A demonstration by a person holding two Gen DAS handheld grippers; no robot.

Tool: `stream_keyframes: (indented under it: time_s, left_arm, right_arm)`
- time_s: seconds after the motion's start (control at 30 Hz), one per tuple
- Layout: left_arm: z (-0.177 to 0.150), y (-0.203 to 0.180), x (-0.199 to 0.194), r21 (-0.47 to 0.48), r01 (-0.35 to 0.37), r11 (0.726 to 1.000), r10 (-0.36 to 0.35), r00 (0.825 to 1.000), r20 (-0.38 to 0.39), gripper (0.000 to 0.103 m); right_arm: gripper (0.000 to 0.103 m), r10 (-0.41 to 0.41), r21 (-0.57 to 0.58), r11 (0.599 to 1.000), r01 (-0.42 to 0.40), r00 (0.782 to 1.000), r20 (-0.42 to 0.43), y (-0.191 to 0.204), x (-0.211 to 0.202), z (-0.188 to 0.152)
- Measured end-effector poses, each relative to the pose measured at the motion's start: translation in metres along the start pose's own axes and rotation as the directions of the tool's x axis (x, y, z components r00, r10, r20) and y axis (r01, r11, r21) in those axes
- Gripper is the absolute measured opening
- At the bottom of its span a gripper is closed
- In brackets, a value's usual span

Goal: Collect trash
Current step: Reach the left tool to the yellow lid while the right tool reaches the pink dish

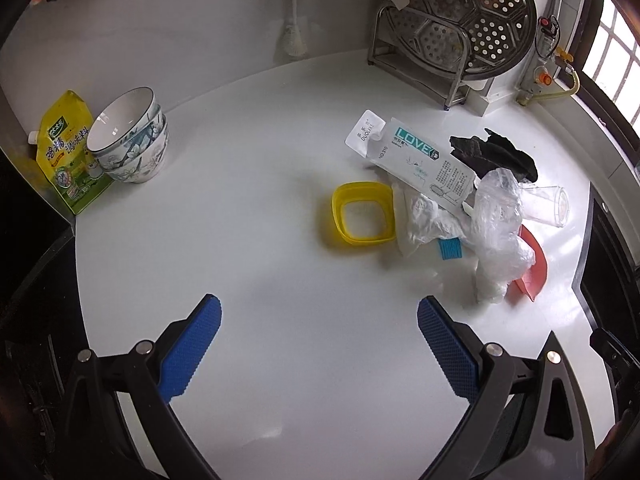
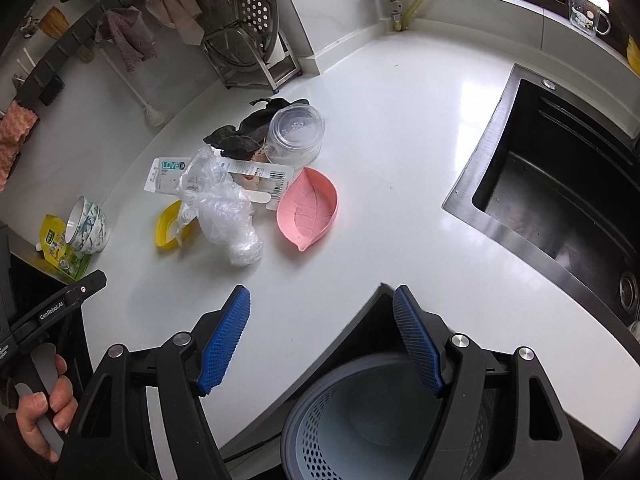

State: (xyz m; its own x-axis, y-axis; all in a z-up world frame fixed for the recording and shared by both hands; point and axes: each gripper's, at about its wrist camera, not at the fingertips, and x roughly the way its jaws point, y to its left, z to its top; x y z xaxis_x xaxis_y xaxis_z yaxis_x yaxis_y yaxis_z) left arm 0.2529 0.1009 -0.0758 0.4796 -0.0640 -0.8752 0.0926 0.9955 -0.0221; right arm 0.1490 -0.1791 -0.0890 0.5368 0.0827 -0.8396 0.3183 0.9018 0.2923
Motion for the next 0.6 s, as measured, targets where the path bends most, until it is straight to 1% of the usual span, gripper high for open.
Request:
stream_keyframes:
  time_s: [0.2, 0.3, 0.47, 0.6]
  left_arm:
    - [0.026, 0.012, 0.049, -0.016, 0.029, 0.999, -0.030, 0.999, -0.041, 0.097]
    - [0.037, 0.015, 0.068, -0.009, 0.033, 0.999, -0.034, 0.998, -0.044, 0.097]
    - [0.051, 0.015, 0.091, -0.003, 0.069, 0.998, -0.069, 0.997, -0.038, 0.097]
    - [0.058, 0.015, 0.108, 0.003, 0.087, 0.996, -0.087, 0.995, -0.056, 0.097]
  right_arm:
    - [0.071, -0.044, 0.047, 0.998, 0.046, 0.999, -0.026, -0.003, 0.053, 0.026]
    - [0.071, -0.060, 0.070, 0.996, 0.062, 0.998, -0.030, -0.005, 0.072, 0.036]
    - [0.071, -0.105, 0.082, 0.991, 0.107, 0.994, -0.036, -0.007, 0.093, 0.043]
    - [0.071, -0.132, 0.088, 0.987, 0.135, 0.990, -0.040, -0.009, 0.105, 0.045]
